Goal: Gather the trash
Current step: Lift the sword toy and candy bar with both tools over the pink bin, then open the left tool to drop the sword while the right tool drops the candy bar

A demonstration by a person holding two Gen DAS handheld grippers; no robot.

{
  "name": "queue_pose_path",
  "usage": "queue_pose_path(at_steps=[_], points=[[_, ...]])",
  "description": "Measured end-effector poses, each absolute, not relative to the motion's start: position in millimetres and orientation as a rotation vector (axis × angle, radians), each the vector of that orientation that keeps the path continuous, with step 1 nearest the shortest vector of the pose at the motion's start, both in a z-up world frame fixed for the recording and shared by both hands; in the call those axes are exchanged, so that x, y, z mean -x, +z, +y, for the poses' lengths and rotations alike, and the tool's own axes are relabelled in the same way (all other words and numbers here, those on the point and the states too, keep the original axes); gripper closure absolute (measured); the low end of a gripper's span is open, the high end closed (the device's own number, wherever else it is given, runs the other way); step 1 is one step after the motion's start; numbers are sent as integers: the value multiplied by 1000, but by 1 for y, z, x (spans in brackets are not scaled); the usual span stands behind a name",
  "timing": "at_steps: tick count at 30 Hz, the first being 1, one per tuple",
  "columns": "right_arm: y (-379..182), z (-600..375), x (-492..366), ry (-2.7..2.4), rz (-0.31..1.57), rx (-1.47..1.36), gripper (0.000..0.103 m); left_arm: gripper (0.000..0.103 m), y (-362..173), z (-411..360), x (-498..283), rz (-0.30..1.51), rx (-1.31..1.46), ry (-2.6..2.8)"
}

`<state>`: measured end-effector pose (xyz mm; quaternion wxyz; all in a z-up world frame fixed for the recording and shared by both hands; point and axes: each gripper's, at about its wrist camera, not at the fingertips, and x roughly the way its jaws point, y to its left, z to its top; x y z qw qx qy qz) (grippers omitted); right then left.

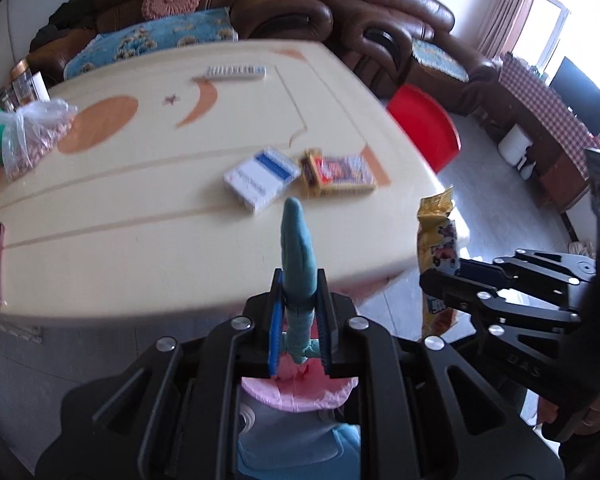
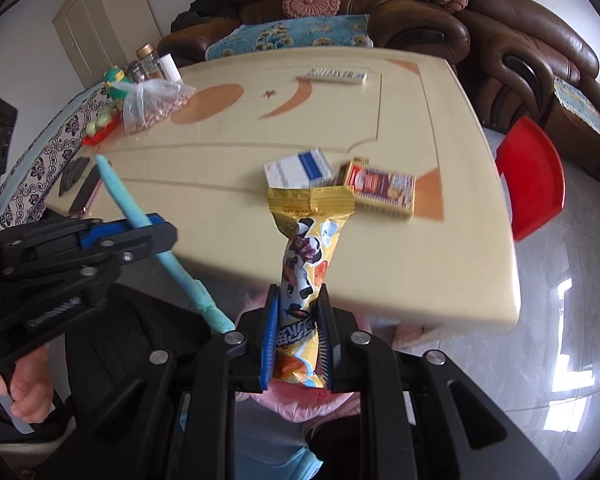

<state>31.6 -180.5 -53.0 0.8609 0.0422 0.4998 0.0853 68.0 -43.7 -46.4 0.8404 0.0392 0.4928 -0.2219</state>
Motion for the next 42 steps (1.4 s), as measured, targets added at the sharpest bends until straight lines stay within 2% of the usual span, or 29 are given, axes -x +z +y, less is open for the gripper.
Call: queue_pose_path(at_steps=[16,33,42], points=[[-142,-162,-12,178,1151,-135,85,87,-127,-50,-37,1144,-168,-473],[-261,-167,-30,172,1330,-205,85,87,-213,-58,-57,1282,-164,-419],[-303,-172,-47,174,1375,-220,85,87,-256,-62,-70,1369,-131,-392]])
